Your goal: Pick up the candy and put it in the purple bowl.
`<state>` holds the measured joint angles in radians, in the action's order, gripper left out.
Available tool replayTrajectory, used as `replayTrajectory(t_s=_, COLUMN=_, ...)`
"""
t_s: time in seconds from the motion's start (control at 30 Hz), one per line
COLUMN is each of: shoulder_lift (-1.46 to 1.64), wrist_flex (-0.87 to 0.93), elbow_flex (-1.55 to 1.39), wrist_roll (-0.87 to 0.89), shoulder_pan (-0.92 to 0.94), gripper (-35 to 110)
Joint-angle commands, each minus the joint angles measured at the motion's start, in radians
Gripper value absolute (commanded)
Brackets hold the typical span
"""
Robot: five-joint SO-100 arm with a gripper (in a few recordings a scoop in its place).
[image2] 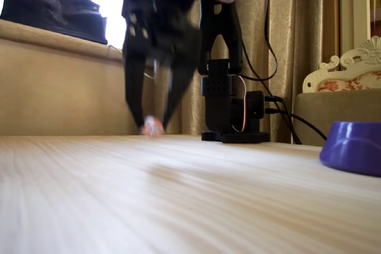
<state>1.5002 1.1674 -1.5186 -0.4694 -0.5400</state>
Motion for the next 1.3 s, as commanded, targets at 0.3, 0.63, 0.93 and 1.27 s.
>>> replayTrajectory(t_s=0.3, shoulder_lift=0.304, wrist_flex=0.149, elbow_flex=0.153, wrist_roll=0.321, shoulder_pan=-0.462, gripper=-1)
replayTrajectory(t_s=0.63, shoulder_lift=0.21, wrist_flex=-0.011, elbow_flex=0.155, wrist_roll=0.445, shoulder_pan=-0.759, gripper=-1)
replayTrajectory(t_s=0.93, shoulder_lift=0.179, wrist_flex=-0.152, elbow_flex=0.029, wrist_roll=0.433, shoulder_pan=-0.787, gripper=-1)
replayTrajectory(t_s=1.27, shoulder_lift=0.232, wrist_flex=-0.319, elbow_flex=-0.252, wrist_roll=0.44, shoulder_pan=-0.776, gripper=2)
